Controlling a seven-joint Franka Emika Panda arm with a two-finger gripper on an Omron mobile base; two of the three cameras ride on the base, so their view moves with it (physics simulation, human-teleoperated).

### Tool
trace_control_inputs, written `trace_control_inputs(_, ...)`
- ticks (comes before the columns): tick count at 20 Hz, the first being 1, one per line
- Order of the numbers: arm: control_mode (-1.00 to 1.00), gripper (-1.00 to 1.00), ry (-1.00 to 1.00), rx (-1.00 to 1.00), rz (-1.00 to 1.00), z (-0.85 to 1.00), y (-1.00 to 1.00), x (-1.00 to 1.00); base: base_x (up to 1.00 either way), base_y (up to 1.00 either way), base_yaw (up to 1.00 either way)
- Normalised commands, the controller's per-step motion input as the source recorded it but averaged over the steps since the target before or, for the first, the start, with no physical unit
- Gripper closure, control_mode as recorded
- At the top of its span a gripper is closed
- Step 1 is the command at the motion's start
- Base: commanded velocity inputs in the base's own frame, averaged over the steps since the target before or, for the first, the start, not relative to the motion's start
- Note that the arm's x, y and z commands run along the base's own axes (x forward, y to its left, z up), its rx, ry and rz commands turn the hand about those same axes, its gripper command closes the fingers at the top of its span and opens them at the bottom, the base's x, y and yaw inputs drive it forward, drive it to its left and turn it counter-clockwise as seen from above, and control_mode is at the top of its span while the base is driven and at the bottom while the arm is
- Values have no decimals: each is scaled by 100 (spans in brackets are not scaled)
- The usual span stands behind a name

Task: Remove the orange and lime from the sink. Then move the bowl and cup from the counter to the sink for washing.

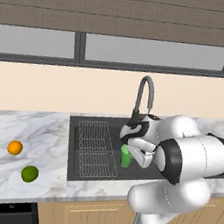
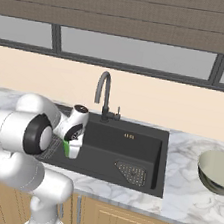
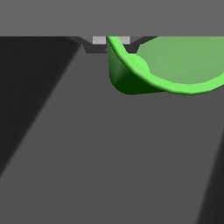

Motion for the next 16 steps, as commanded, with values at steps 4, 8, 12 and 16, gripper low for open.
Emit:
trace_control_inputs(4,-100,100,0,0,0,-19,0,2,0,0,0)
trace_control_inputs(8,-100,100,0,0,0,-19,0,5,0,0,0)
trace_control_inputs(12,-100,100,0,0,0,-18,0,7,0,0,0)
trace_control_inputs(16,-100,100,0,0,0,-18,0,8,0,0,0)
